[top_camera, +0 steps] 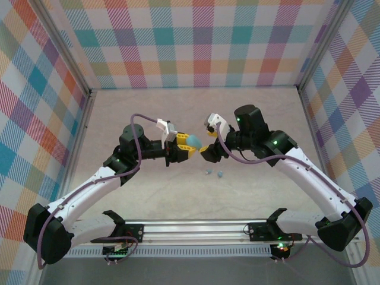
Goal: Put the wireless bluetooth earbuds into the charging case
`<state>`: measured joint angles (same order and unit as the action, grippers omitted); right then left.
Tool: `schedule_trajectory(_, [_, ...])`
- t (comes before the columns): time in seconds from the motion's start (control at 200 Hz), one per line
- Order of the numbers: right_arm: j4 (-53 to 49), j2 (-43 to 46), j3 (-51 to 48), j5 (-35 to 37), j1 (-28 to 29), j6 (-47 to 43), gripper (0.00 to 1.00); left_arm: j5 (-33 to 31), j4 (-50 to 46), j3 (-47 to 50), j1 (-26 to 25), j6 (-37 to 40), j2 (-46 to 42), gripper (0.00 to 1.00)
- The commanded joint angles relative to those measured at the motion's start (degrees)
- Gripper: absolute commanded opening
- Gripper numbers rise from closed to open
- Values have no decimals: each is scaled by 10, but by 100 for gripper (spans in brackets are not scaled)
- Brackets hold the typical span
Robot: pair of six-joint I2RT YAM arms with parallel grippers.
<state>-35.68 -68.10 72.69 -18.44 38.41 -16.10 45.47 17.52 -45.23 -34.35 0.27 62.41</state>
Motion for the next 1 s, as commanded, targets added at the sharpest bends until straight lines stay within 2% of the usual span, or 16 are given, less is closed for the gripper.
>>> schedule_trajectory(0.0, [13, 1, 34, 9, -10, -9, 78, 39, -26, -14, -1, 11, -7, 0])
schedule_trajectory(0.35, [15, -14, 48, 9, -34, 33, 77, 54, -28, -21, -2, 7, -5, 0])
schedule_trajectory(0.655, [20, -41, 69, -41, -42, 99, 76, 53, -20, -28, -12, 3, 1, 0])
schedule_trajectory(0.85, [75, 5, 13, -105, -53, 231, 77, 23, -13, -20, -11, 10, -4, 0])
schedule_trajectory(0.995, [143, 44, -47, -157, -57, 369, 75, -6, 20, -9, -12, 6, -8, 0])
